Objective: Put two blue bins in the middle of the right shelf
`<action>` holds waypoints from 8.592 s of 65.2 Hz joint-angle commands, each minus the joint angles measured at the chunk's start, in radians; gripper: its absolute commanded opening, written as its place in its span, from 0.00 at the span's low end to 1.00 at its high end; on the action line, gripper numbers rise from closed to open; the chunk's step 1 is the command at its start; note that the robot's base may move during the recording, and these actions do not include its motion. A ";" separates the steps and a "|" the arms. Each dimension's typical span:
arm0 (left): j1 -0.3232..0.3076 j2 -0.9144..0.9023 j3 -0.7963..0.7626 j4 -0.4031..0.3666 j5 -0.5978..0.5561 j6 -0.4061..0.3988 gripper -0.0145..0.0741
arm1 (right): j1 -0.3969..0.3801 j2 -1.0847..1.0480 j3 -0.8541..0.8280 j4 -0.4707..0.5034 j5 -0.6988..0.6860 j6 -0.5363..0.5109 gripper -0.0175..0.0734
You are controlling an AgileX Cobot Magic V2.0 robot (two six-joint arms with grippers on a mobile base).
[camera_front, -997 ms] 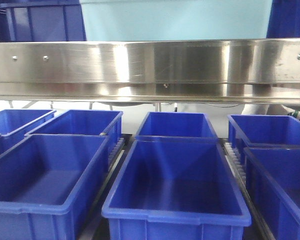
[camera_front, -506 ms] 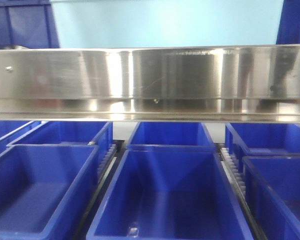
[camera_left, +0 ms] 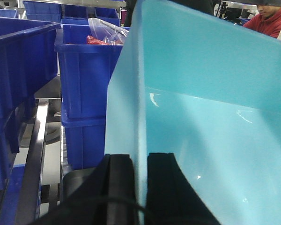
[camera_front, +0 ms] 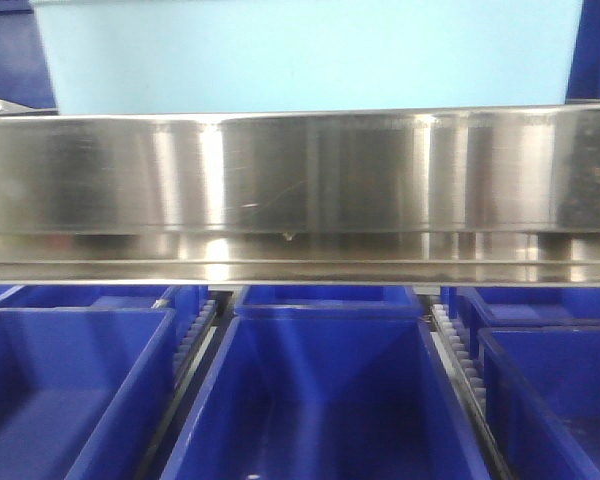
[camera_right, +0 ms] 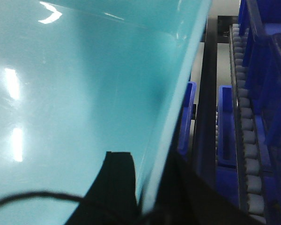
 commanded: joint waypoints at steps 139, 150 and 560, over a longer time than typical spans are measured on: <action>-0.010 -0.002 -0.010 -0.005 0.320 -0.002 0.04 | 0.007 -0.001 -0.007 0.066 0.013 -0.032 0.03; -0.010 -0.002 0.025 0.041 0.385 -0.002 0.04 | 0.007 0.043 -0.007 0.102 0.063 -0.032 0.03; 0.193 -0.162 0.265 -0.488 0.193 0.280 0.04 | 0.086 -0.009 0.082 0.027 -0.137 0.094 0.02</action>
